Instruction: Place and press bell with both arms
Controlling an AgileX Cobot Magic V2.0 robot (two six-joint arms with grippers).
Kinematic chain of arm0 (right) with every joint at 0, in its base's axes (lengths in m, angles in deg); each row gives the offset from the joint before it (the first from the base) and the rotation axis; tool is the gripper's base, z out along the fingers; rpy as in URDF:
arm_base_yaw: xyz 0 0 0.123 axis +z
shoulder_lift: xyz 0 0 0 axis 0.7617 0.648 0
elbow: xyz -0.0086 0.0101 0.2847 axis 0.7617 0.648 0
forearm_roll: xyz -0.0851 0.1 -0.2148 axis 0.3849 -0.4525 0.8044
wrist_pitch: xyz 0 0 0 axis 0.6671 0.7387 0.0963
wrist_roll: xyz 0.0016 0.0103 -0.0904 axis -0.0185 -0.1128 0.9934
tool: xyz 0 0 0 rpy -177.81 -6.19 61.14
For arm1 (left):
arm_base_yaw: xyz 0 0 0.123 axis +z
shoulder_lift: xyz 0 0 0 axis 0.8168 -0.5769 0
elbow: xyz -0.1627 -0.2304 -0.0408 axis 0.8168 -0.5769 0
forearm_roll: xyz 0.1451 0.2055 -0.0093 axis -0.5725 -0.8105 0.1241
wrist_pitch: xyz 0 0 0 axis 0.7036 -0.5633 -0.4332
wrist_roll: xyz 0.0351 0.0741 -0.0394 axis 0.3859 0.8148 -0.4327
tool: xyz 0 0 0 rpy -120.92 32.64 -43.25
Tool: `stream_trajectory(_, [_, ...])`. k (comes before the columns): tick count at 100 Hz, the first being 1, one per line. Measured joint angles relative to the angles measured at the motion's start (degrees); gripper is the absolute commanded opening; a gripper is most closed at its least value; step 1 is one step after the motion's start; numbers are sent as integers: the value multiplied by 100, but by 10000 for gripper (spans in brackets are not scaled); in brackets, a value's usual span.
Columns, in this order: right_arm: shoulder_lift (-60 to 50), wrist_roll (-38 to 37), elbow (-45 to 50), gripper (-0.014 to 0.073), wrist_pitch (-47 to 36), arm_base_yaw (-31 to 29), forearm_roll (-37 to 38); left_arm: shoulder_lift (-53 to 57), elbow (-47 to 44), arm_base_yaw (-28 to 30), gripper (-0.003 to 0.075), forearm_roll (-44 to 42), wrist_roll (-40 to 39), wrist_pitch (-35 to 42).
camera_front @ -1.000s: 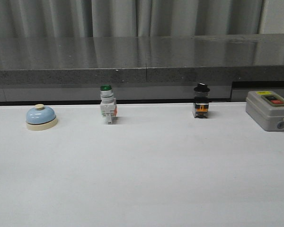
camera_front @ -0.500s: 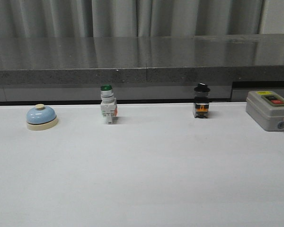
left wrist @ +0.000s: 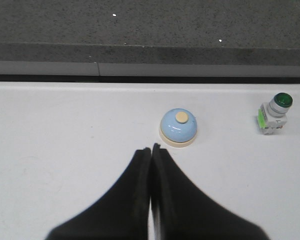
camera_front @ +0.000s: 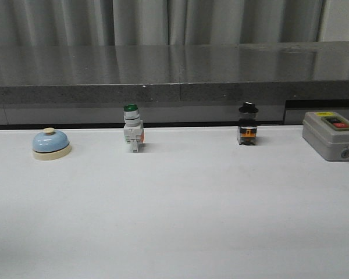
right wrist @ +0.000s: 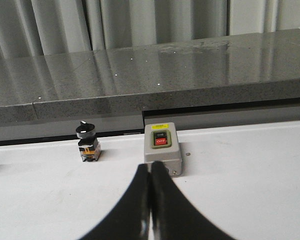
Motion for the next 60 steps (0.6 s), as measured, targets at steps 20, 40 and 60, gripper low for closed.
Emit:
stream_trajectory(20, [0,0,0,-60,0,0,0,-1062,574,0,-13,245,304,-37])
stream_trajectory(40, [0,0,0,-60,0,0,0,-2064,1160,0,202,412,602,-213])
stream_trajectory(60, [0,0,0,-60,0,0,0,-2944,1735,0,547,690,670,-413])
